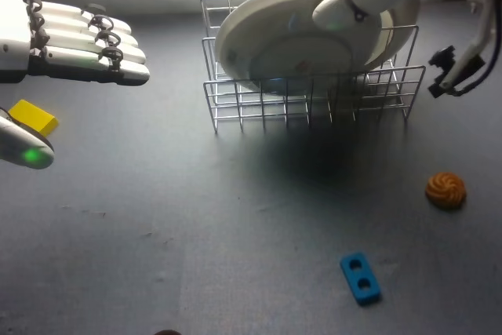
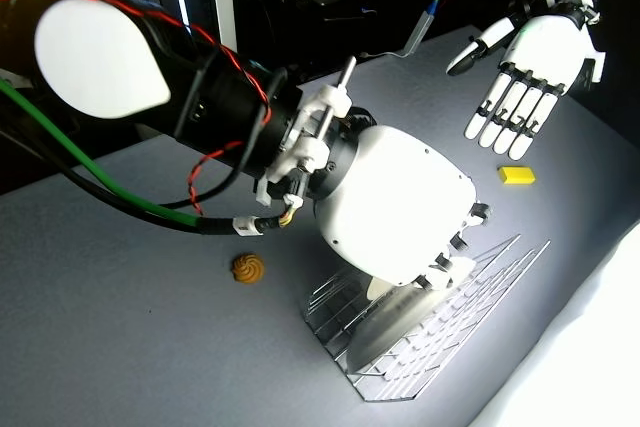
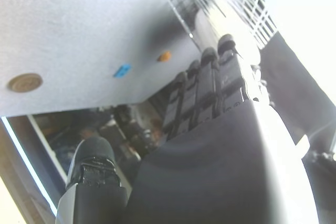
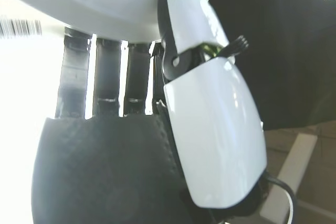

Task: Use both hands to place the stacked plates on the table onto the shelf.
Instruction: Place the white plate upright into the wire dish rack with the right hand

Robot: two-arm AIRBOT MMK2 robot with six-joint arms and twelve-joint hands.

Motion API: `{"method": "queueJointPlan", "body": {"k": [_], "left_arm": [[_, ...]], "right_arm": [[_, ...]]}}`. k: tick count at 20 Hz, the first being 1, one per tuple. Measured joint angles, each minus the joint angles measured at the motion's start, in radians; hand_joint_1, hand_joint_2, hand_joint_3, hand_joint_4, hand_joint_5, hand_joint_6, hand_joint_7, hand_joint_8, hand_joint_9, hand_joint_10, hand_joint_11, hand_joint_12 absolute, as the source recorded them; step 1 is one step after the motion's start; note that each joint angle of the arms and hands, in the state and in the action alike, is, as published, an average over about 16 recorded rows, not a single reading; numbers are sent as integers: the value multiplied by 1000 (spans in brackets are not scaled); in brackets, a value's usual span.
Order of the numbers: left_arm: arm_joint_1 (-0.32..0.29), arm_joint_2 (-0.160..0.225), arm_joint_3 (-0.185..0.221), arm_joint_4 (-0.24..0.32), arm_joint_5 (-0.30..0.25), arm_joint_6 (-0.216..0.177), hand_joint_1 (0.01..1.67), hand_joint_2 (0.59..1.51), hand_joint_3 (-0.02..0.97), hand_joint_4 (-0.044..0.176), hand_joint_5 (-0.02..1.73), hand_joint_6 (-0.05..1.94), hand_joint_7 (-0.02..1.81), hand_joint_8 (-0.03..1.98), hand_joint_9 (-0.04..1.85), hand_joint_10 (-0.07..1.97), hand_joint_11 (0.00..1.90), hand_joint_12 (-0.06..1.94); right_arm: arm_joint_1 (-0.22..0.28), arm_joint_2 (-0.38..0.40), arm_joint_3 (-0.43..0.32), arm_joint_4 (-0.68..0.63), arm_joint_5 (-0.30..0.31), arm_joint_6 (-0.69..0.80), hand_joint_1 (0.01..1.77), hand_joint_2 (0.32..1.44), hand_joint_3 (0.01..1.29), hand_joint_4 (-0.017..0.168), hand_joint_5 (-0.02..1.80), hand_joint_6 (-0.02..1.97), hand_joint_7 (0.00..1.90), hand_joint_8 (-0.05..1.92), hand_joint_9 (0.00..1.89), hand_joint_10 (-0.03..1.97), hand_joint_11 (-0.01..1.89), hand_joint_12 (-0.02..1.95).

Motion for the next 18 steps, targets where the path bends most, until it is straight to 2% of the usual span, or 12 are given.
{"method": "queueJointPlan", "body": {"k": [11,18], "left_arm": [[0,0,-5,1,0,0,16,1188,14,-4,21,6,21,-1,20,8,16,6],[0,0,-9,2,1,0,15,1189,14,-4,21,6,21,0,19,9,16,6]], "right_arm": [[-40,-35,43,0,31,-26,1349,1110,10,-8,710,1036,919,1028,812,1396,496,1547],[-53,-37,44,1,51,-35,1233,1108,11,-7,750,653,905,619,829,877,487,1472]]}}
